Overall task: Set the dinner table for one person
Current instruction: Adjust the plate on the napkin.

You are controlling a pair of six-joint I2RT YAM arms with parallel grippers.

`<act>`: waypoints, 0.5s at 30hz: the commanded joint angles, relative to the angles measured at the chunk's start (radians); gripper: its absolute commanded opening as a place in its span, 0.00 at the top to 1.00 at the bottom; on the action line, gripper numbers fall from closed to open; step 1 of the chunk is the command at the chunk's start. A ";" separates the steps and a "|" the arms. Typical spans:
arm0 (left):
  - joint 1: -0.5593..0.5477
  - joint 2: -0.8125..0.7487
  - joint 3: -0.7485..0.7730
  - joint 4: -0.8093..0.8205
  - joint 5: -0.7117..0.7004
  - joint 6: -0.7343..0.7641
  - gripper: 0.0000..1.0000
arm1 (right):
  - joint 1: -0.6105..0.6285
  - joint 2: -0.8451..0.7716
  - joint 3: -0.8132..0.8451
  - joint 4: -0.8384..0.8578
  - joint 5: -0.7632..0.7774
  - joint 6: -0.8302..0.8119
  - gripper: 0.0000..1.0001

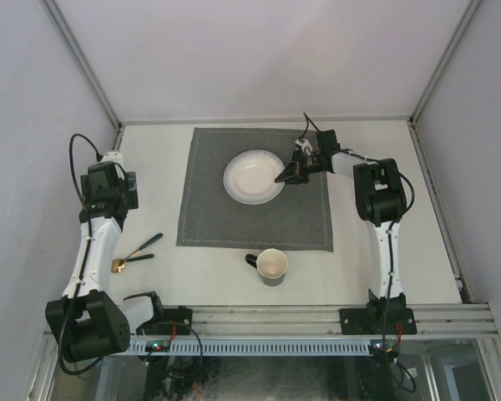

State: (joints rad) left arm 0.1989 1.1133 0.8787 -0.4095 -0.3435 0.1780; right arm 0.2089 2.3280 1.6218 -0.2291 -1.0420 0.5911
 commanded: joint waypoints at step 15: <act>0.004 -0.008 -0.014 0.019 0.011 0.009 0.09 | -0.003 -0.133 0.082 -0.087 -0.096 -0.159 0.21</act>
State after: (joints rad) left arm 0.1989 1.1133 0.8787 -0.4099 -0.3420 0.1780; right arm 0.2039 2.3100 1.6325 -0.2810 -1.1267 0.5106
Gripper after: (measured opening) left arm 0.908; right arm 0.788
